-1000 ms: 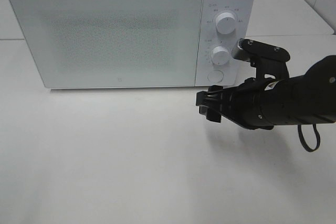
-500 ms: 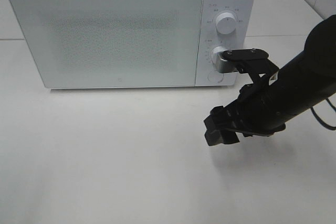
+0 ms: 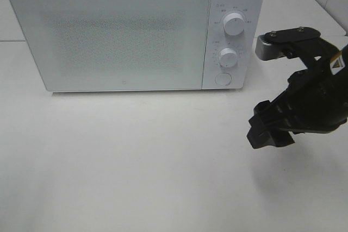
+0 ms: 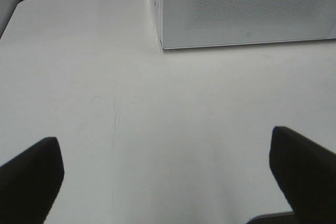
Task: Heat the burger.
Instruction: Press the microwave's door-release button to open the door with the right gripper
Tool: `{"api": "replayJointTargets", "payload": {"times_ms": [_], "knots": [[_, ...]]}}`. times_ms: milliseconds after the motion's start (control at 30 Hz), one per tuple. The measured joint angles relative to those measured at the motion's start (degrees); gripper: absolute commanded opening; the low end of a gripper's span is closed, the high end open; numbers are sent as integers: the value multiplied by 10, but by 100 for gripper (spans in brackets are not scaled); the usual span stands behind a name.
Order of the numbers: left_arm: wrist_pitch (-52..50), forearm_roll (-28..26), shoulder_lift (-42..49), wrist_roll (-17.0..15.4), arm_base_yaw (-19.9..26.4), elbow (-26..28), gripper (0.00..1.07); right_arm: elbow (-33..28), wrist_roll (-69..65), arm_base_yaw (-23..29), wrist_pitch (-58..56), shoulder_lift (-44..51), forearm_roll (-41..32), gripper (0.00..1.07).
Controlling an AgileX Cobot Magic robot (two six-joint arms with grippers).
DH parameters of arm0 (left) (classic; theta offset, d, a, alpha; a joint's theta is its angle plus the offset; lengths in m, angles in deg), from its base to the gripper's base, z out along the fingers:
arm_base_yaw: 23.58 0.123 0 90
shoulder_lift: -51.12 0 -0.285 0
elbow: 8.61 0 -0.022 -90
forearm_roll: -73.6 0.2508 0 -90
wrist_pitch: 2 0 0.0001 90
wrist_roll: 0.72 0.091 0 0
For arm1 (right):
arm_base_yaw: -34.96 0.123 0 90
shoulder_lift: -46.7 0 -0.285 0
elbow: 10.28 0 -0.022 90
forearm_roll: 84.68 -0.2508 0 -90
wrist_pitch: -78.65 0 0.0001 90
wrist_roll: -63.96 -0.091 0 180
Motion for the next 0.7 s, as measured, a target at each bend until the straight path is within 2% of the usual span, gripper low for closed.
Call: {"api": "replayJointTargets", "payload": {"times_ms": [333, 700], "knots": [[0, 0, 0, 0, 0, 0, 100, 1, 0, 0, -84, 117, 9, 74], [0, 0, 0, 0, 0, 0, 100, 1, 0, 0, -139, 301, 23, 74]]}}
